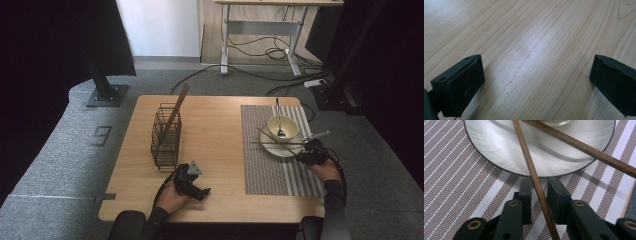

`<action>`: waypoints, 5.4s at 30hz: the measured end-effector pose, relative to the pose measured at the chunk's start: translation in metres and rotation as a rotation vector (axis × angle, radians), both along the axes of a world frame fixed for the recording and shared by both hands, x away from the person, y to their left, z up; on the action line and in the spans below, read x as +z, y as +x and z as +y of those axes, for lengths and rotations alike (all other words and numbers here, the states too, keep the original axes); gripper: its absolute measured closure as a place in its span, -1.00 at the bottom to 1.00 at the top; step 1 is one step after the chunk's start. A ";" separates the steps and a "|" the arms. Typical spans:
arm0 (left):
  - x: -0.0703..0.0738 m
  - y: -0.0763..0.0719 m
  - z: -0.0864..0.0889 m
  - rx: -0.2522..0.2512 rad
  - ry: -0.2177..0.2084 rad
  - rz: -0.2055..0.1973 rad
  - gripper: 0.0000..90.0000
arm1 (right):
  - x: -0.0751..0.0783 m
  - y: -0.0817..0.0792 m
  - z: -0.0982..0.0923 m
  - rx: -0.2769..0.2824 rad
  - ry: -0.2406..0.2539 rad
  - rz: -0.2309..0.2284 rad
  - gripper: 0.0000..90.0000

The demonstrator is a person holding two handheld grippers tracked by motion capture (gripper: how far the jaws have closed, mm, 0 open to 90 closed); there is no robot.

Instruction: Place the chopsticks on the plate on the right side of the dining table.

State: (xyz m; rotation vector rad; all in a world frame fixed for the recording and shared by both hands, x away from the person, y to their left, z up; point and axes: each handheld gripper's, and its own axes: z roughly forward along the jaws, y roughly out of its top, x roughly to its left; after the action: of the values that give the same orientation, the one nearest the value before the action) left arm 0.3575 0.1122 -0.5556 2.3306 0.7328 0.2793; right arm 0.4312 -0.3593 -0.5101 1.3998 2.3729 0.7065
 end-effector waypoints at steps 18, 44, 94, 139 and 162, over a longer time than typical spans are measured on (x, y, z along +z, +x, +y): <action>0.000 0.000 0.000 0.000 0.000 -0.001 -1.00 | -0.002 0.002 -0.013 -0.112 -0.044 -0.066 0.20; 0.000 0.000 0.000 -0.001 0.000 -0.001 -1.00 | -0.006 0.010 -0.024 -0.230 -0.050 -0.179 -0.19; 0.000 -0.001 -0.002 -0.023 -0.001 0.001 -1.00 | -0.011 -0.022 0.040 -0.002 0.249 -0.290 -1.00; 0.000 -0.001 -0.003 -0.022 -0.004 0.001 -1.00 | -0.033 0.000 0.072 0.043 0.160 -0.285 -1.00; 0.000 -0.001 -0.003 -0.022 -0.004 0.001 -1.00 | -0.020 -0.014 -0.007 -0.252 0.100 -0.378 -0.98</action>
State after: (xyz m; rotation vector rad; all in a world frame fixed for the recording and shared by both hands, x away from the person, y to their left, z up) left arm 0.3566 0.1095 -0.5559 2.3337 0.7070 0.2670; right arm 0.4168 -0.3659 -0.5301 1.4245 1.8586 0.9336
